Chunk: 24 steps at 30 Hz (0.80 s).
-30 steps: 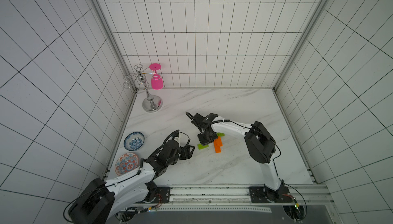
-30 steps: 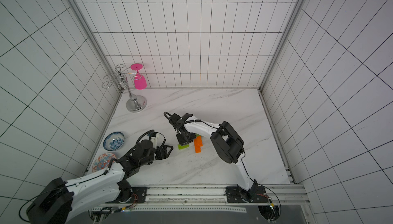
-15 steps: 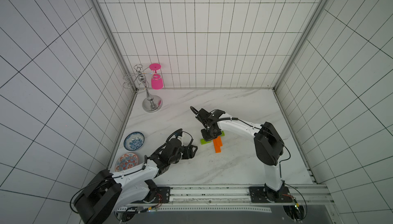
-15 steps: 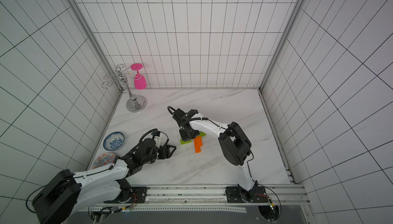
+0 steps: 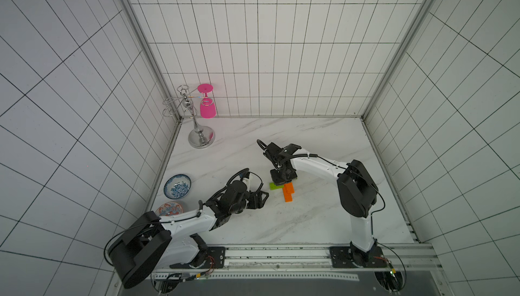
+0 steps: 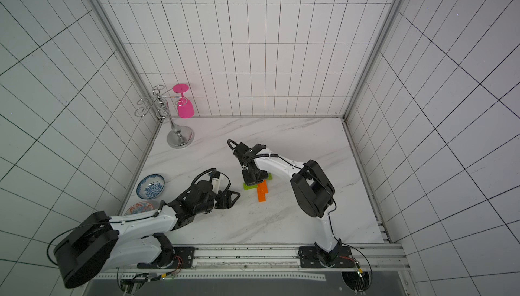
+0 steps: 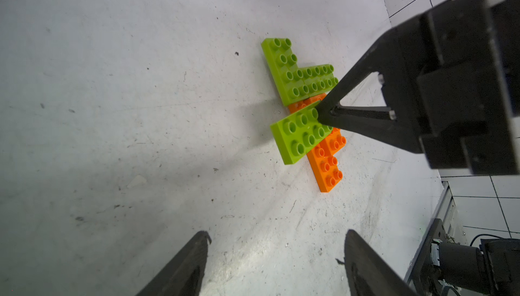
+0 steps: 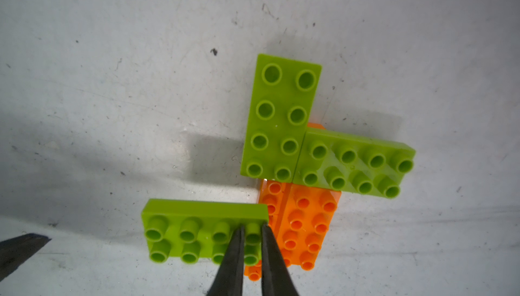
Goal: Assemble a small pinwheel with lego
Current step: Assemble the lego brick with the lego brick.
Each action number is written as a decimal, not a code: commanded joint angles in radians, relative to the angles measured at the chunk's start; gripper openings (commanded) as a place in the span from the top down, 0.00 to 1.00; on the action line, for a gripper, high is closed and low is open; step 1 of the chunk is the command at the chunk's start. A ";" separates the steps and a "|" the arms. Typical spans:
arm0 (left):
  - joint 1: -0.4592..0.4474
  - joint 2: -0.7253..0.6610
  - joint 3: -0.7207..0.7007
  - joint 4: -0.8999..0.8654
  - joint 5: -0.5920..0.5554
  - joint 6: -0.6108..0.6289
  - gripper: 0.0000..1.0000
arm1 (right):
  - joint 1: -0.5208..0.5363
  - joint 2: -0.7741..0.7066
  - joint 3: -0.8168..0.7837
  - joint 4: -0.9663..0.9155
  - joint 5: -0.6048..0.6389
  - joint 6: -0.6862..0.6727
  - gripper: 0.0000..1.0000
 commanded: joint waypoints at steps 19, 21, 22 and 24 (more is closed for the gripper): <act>-0.007 0.036 0.025 0.044 0.001 0.013 0.23 | -0.037 0.037 -0.024 -0.005 0.009 0.000 0.86; -0.006 0.038 0.026 0.047 0.003 0.013 0.23 | -0.038 0.041 -0.022 -0.005 0.008 -0.001 0.86; -0.006 0.039 0.027 0.046 0.003 0.013 0.23 | -0.038 0.043 -0.022 -0.004 0.009 -0.001 0.86; -0.007 0.038 0.025 0.046 0.003 0.012 0.23 | -0.039 0.045 -0.023 -0.005 0.010 0.000 0.86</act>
